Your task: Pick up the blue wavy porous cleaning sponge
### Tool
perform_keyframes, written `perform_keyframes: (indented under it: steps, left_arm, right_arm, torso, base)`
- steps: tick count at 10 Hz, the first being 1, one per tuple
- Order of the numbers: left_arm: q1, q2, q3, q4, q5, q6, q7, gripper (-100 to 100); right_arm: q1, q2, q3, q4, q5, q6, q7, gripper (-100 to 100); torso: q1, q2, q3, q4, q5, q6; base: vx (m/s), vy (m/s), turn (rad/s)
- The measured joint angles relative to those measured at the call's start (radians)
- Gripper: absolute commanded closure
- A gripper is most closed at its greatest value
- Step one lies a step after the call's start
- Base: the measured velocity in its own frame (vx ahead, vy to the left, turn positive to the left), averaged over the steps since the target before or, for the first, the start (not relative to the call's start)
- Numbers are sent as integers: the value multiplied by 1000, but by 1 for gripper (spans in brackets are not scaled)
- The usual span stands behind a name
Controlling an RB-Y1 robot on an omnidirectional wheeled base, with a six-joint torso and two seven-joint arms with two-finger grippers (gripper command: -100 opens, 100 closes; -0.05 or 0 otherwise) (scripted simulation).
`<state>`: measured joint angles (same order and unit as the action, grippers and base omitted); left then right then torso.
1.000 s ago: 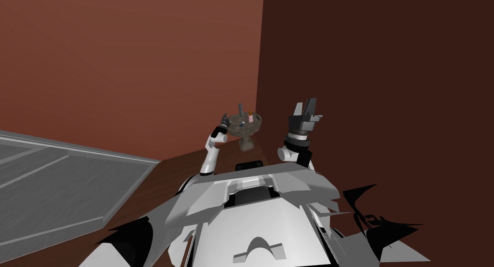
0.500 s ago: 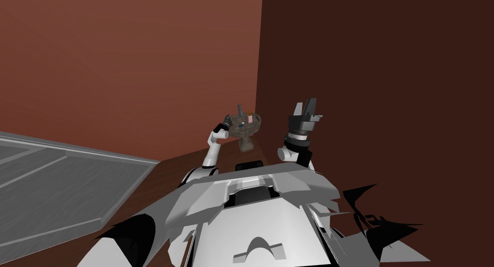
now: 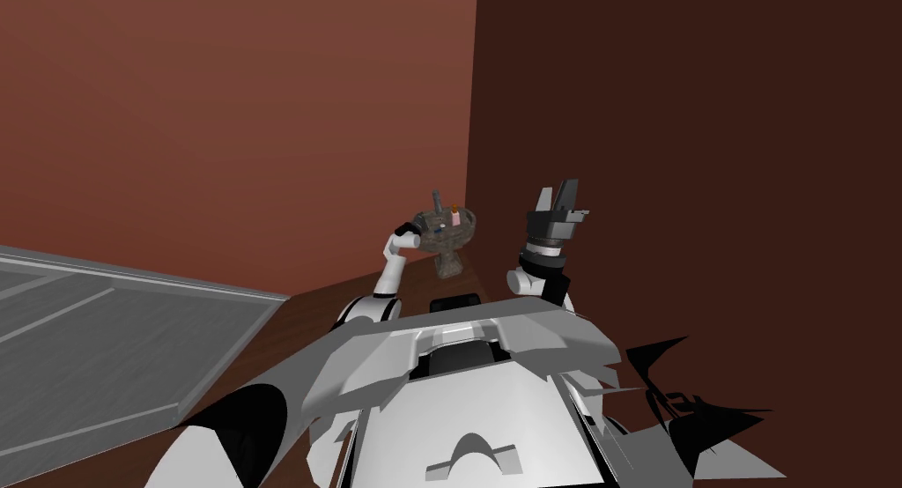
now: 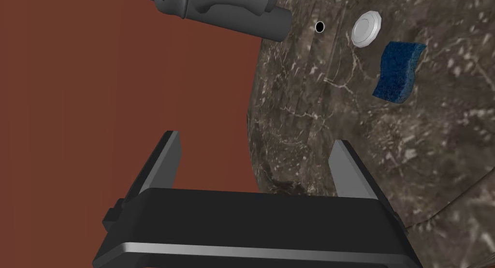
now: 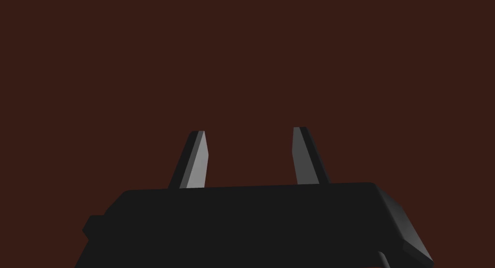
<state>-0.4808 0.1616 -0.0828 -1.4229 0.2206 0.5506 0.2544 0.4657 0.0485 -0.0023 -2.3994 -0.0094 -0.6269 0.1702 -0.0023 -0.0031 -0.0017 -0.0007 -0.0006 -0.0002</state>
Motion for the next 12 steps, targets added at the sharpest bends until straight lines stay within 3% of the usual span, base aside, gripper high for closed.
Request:
perform_keyframes:
  steps: [12]
  left_arm:
    - [-227, -2, 11, 315, 45, 321, 82, -100]
  right_arm:
    - [0, 0, 0, 0, 0, 0, 0, 0]
  torso:
    - [0, -2, -1, -1, 0, 0]
  base:
    - [52, -22, -11]
